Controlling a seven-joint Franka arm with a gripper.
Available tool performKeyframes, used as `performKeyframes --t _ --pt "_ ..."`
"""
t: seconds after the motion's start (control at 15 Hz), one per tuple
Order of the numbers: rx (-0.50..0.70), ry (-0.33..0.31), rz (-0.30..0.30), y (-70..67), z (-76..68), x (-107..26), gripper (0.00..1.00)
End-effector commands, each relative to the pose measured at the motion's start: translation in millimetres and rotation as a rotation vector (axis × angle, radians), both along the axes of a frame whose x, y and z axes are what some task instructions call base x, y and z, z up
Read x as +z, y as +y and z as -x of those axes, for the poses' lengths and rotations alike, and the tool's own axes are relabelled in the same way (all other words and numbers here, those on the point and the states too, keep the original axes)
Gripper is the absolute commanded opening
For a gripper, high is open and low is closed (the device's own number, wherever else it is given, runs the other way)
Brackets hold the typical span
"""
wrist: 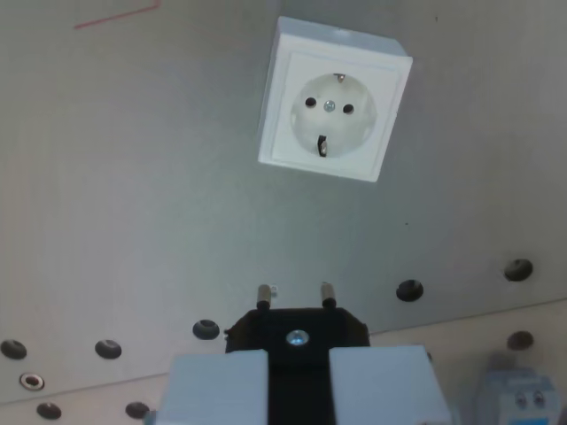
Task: Move above the white socket
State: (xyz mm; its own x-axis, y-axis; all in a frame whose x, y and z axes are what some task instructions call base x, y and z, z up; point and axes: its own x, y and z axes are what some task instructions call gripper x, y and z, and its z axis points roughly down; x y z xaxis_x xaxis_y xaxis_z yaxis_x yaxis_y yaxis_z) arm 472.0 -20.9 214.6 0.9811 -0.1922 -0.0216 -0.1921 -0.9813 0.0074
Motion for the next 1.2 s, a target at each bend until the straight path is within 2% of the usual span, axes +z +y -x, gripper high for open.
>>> performKeyframes --t 0.07,0.6,1.2 --pt "-0.131 -0.091 -0.018 -4.3 1.4 -17.2 0.0" --pt "-0.184 -0.095 -0.024 -13.9 -0.8 -53.7 0.0" --pt "-0.213 -0.1 -0.031 -20.9 -2.4 -80.8 0.0"
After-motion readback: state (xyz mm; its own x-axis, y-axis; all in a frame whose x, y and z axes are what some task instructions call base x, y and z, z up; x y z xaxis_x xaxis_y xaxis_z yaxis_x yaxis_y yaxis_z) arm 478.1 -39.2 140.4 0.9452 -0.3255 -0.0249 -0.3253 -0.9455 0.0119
